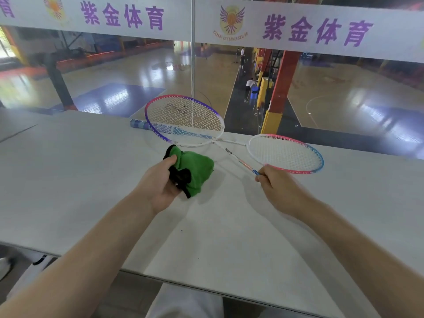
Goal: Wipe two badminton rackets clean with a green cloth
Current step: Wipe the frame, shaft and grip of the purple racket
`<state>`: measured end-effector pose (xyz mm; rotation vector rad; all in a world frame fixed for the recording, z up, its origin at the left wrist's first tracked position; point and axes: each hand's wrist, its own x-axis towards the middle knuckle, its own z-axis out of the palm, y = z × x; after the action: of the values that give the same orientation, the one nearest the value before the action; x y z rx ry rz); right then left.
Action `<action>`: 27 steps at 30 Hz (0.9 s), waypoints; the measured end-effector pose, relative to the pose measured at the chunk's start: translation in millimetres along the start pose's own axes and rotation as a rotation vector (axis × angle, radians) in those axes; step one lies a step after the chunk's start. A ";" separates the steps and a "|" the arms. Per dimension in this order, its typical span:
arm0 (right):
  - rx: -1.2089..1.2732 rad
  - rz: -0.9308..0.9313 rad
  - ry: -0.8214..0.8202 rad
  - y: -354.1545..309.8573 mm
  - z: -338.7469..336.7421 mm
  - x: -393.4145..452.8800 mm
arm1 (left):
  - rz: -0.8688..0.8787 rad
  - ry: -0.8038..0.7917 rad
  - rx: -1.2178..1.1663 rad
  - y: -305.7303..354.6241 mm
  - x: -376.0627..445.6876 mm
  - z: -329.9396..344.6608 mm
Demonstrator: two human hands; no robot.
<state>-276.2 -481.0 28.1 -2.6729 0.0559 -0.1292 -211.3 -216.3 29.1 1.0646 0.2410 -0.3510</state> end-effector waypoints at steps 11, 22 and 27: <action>-0.043 -0.007 -0.048 -22.0 3.2 -6.9 | 0.084 -0.132 -0.349 -26.2 14.1 45.4; -0.075 0.014 -0.054 -24.0 3.0 -11.6 | 0.029 -0.112 -0.454 -35.6 32.9 52.4; -0.179 0.000 -0.044 -30.5 3.9 -15.8 | 0.003 -0.101 -0.455 -30.0 35.5 67.4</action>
<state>-291.0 -451.0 37.1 -2.8536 0.0558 -0.0679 -188.9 -294.9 23.6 0.5977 0.2158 -0.3264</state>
